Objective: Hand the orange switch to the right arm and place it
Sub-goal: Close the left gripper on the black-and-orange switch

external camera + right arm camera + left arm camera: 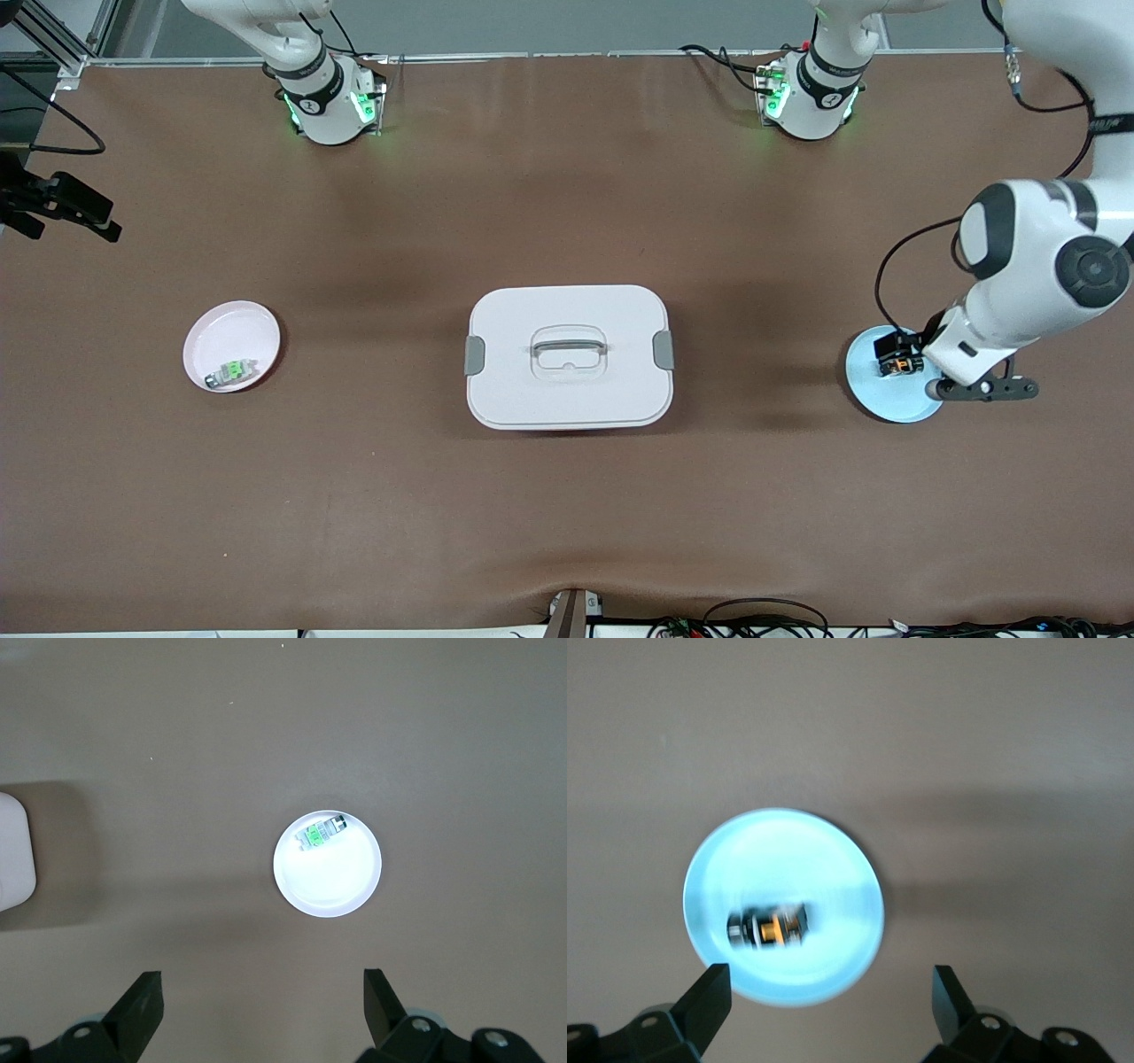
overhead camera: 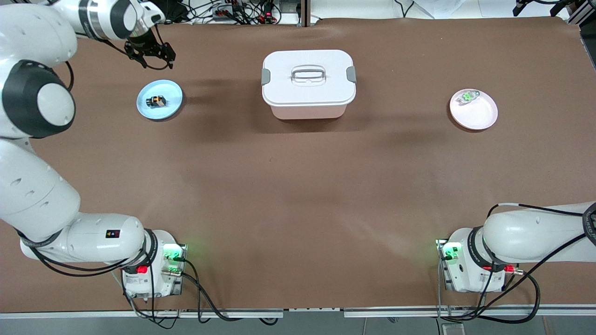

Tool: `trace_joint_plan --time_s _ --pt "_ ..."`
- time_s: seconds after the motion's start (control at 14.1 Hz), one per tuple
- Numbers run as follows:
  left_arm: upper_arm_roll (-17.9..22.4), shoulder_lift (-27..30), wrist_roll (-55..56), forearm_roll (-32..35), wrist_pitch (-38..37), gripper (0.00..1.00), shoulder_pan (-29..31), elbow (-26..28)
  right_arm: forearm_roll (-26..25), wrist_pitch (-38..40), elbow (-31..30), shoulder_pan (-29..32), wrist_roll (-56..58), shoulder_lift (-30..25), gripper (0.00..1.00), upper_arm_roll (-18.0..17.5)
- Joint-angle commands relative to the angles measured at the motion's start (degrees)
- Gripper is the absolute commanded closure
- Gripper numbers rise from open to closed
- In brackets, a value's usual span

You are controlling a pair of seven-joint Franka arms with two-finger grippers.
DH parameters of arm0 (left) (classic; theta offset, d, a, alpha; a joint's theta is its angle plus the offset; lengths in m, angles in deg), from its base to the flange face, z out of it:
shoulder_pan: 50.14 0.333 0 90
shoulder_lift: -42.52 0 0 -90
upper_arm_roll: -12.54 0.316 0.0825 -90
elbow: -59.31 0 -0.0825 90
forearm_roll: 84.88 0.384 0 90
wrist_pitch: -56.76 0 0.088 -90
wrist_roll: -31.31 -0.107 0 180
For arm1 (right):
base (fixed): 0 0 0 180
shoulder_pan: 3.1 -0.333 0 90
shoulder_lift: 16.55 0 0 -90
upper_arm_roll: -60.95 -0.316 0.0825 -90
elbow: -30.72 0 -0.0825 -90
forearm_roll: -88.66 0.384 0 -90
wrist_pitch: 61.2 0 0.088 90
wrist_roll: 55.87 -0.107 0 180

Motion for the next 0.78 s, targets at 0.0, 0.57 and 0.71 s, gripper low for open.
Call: trace_joint_plan --time_s 0.0,0.57,0.71 --pt "-0.2 -3.5 -1.7 1.4 4.1 0.0 3.0 -0.6 -0.8 0.5 0.7 -0.3 0.4 0.0 0.0 0.2" --pt "0.0 -6.0 -0.4 1.4 5.0 0.0 4.8 2.0 -0.9 0.6 0.7 -0.2 0.4 0.0 0.0 0.2" --pt "0.0 -7.1 -0.5 1.4 6.9 0.0 5.6 2.8 -0.9 0.6 0.7 -0.2 0.4 0.0 0.0 0.2"
